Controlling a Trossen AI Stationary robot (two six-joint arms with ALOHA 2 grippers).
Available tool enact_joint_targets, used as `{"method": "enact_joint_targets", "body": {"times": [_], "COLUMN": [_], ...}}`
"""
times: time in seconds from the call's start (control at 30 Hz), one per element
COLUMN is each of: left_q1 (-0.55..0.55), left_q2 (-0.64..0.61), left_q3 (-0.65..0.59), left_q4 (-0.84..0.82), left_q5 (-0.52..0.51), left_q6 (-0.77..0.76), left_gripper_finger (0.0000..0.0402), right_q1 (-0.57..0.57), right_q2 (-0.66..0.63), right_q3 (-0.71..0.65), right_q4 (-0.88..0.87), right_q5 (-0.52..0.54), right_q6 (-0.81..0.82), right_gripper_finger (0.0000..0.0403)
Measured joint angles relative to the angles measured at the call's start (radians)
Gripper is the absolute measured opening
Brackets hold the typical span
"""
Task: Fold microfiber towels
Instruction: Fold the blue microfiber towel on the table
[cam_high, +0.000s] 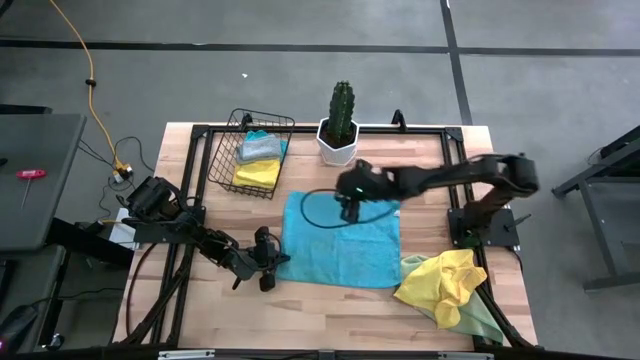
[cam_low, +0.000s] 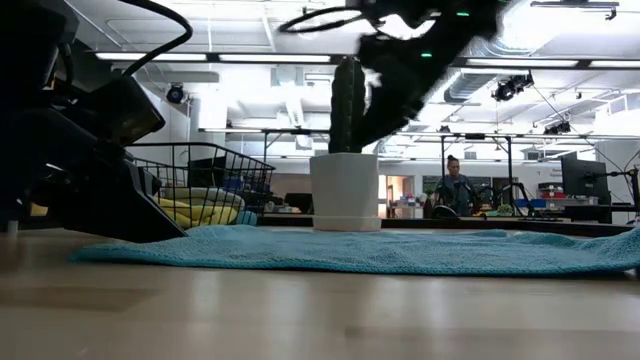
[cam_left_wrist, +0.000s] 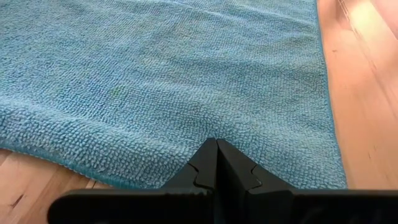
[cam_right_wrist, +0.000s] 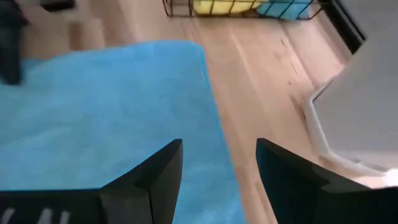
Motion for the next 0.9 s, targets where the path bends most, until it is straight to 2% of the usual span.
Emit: {"method": "enact_joint_targets", "body": {"times": [0.13, 0.27, 0.47, 0.63, 0.9], "left_q1": [0.000, 0.000, -0.001, 0.002, 0.000], "left_q2": [0.000, 0.001, 0.002, -0.035, -0.202], "left_q3": [0.000, 0.000, -0.001, 0.001, -0.004], "left_q4": [0.003, 0.004, 0.015, -0.056, -0.344], "left_q5": [-0.005, -0.022, -0.038, 0.016, -0.009], "left_q6": [0.000, 0.000, 0.000, 0.014, -0.009], "left_gripper_finger": [0.0000, 0.0000, 0.0000, 0.0000, 0.0000], "right_q1": [0.054, 0.105, 0.149, 0.150, 0.150], "right_q2": [-0.133, -0.212, -0.226, -0.226, -0.226], "right_q3": [-0.254, -0.455, -0.603, -0.614, -0.614], "right_q4": [0.264, 0.574, 0.913, 0.943, 0.944], "right_q5": [0.011, 0.010, 0.010, 0.010, 0.010], "right_q6": [0.082, 0.125, 0.122, 0.115, 0.123], "right_gripper_finger": [0.0197, 0.0197, 0.0197, 0.0197, 0.0197]}}
